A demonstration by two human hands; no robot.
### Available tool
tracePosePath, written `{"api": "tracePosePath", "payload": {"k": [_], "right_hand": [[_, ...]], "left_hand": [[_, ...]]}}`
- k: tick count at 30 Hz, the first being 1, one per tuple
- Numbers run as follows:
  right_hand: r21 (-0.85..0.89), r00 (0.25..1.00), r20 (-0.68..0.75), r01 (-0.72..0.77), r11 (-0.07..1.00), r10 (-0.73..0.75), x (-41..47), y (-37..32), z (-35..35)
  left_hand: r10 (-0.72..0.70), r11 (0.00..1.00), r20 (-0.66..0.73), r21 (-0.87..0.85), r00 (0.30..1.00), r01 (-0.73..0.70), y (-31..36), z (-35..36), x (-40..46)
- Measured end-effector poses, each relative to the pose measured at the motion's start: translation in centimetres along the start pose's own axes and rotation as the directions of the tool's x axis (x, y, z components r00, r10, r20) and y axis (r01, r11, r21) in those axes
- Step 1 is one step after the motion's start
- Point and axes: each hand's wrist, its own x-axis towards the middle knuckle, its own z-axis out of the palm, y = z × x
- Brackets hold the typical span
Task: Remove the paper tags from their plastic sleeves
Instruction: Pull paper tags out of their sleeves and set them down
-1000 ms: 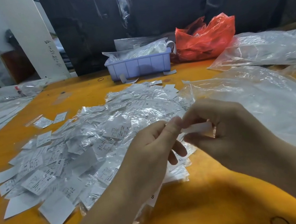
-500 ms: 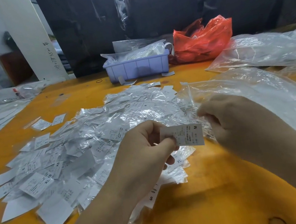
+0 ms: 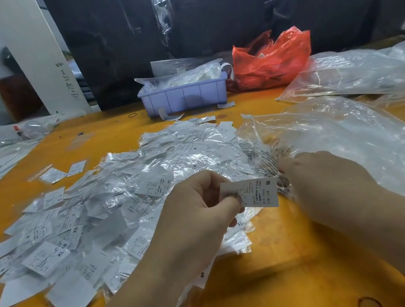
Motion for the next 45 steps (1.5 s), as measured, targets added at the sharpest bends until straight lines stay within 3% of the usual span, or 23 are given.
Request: {"api": "tracePosePath", "payload": {"k": [8,19,32,45], "right_hand": [[0.079,0.989,-0.149,0.03,0.996,-0.018,0.1,0.1,-0.1],[0.072,0.996,-0.09,0.006,0.997,0.0,0.8,0.6,0.6],[0.097,0.991,-0.134,-0.014,0.995,0.027,0.2,0.5,-0.6],[0.228,0.96,-0.278,0.04,0.973,0.026,0.0,0.2,-1.6]], "left_hand": [[0.005,1.0,-0.017,0.006,1.0,-0.005,0.2,-0.1,-0.2],[0.016,0.999,-0.019,0.04,1.0,-0.015,0.1,-0.2,-0.2],[0.035,0.999,-0.047,0.017,0.998,-0.034,0.1,-0.2,-0.2],[0.048,0.997,-0.049,0.071,0.998,-0.044,-0.1,-0.2,0.0]]}}
